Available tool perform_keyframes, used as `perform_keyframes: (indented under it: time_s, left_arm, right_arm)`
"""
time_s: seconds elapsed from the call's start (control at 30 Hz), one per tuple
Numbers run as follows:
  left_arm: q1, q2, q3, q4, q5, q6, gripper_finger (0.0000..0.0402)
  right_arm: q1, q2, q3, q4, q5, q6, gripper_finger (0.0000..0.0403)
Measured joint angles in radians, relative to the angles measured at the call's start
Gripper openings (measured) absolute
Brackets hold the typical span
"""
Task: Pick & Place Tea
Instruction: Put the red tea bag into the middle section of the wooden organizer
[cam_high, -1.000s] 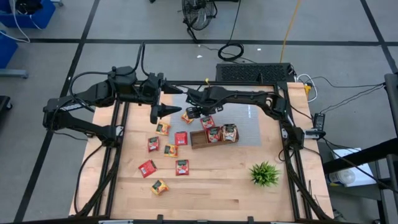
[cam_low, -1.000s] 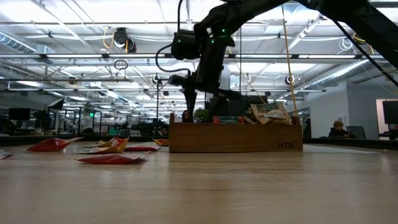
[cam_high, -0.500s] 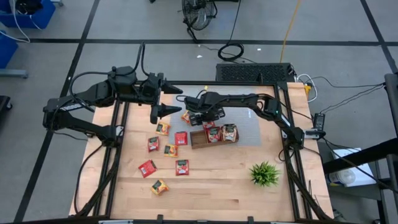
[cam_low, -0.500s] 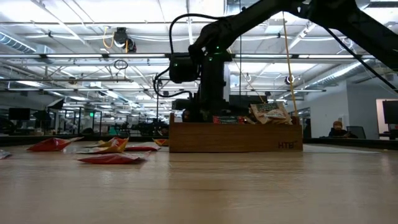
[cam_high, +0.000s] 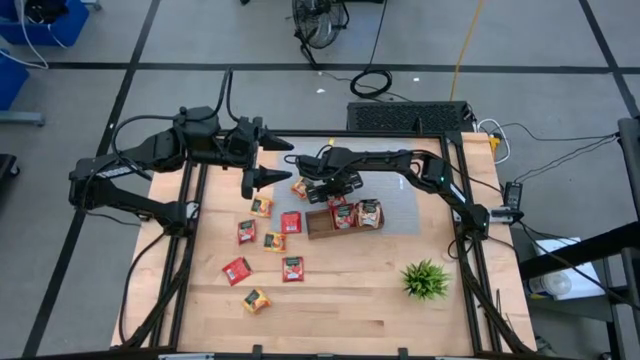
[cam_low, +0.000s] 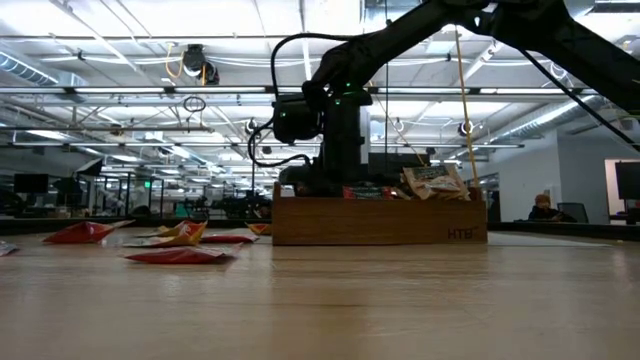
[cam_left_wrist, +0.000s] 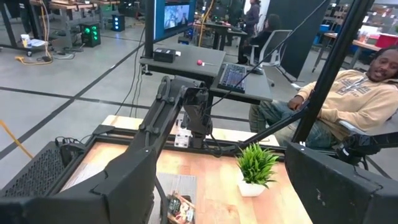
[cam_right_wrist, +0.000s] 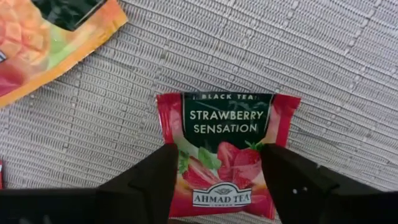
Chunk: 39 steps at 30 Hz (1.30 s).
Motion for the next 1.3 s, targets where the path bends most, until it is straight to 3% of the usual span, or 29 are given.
perform_keyframes:
  time_s: [0.37,0.57,0.9,1.1,1.3]
  left_arm:
    - [0.0,0.0,0.0,0.0,0.0,0.0,0.0351]
    - [0.0,0.0,0.0,0.0,0.0,0.0,0.0351]
    - [-0.002,0.0,0.0,0.02,0.001,0.027,0.0351]
    - [-0.003,0.0,0.0,0.021,0.001,0.026,0.0351]
    - [-0.002,0.0,0.0,0.022,0.001,0.026,0.0351]
  right_arm:
    - [0.0,0.002,-0.002,0.017,0.023,-0.055,0.0012]
    - [-0.007,-0.004,0.021,0.0,0.031,-0.099,0.0005]
    - [-0.012,-0.132,0.068,-0.062,0.177,-0.048,0.0001]
    - [0.035,-0.235,0.069,-0.137,0.237,0.007,0.0001]
    - [0.137,-0.306,0.069,-0.178,0.391,0.032,0.0]
